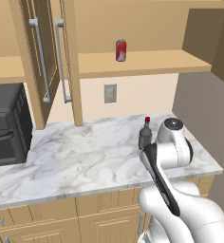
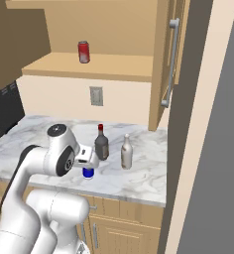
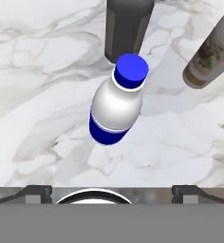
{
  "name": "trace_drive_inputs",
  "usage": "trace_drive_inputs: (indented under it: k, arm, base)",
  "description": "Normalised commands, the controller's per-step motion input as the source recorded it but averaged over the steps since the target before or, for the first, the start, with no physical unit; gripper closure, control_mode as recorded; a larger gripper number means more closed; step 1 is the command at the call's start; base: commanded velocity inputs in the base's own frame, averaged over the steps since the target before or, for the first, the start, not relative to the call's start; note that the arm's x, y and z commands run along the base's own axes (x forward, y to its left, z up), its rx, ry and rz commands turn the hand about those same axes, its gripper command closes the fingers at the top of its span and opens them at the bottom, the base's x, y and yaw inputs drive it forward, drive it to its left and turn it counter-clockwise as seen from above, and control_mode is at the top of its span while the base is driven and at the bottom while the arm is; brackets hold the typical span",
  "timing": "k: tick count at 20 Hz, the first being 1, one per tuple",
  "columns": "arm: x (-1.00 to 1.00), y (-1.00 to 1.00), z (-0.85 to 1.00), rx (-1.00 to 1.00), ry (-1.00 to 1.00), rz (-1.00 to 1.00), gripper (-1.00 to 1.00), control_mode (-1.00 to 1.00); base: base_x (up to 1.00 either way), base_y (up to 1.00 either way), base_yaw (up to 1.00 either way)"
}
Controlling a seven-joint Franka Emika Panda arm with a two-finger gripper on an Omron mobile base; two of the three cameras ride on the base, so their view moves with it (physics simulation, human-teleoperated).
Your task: Sort all alcoholic drinks to one cabinet, and non-alcoholic drinks to the other.
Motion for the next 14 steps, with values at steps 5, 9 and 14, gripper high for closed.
trace_drive_inputs:
  k: [5,9,14]
  arm:
    - [0.25,-0.05,-0.13,0.0,0.0,0.0,-1.0,-1.0]
    - [0.27,-0.04,-0.17,0.0,0.0,0.0,-1.0,-1.0]
    - [0.19,0.0,-0.26,0.0,0.0,0.0,-1.0,-1.0]
  base:
    - [0.0,0.0,0.0]
    - [0.0,0.0,0.0]
    - [0.0,0.0,0.0]
